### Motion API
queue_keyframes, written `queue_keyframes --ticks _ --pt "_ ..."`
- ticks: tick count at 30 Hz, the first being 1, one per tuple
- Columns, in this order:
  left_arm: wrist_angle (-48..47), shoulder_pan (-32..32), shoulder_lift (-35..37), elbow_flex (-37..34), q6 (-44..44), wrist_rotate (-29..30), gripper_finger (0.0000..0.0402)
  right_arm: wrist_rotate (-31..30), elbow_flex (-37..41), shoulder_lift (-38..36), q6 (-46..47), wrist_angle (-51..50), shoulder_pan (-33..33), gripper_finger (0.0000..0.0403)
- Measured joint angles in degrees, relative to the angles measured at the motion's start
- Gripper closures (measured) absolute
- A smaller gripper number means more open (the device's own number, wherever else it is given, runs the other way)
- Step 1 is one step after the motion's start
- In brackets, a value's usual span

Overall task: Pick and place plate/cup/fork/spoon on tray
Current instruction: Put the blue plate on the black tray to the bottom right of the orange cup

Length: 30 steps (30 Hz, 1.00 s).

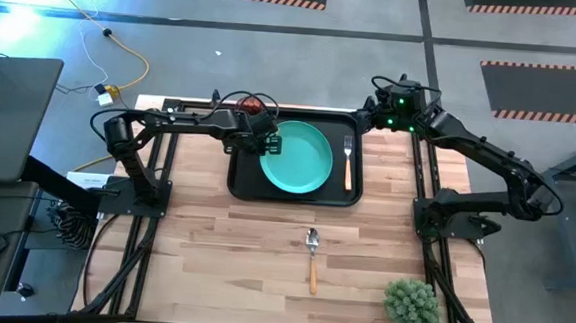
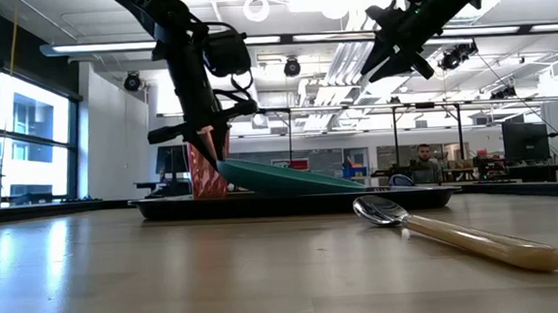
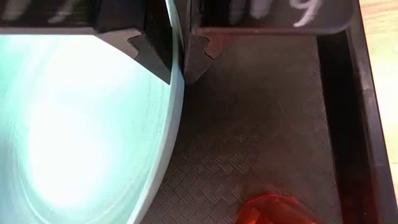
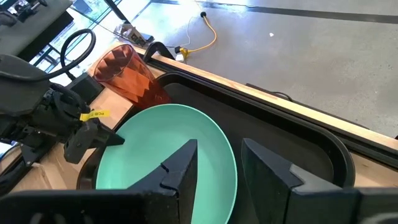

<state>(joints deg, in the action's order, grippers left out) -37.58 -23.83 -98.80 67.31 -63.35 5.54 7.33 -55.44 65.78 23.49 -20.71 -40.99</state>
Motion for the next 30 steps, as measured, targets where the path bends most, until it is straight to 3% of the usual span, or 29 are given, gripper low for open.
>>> queue_keyframes --ticks 30 --pt "-0.14 0.00 0.00 0.00 3.96 -0.05 0.0380 0.26 0.00 0.00 0.00 0.00 0.00 0.0285"
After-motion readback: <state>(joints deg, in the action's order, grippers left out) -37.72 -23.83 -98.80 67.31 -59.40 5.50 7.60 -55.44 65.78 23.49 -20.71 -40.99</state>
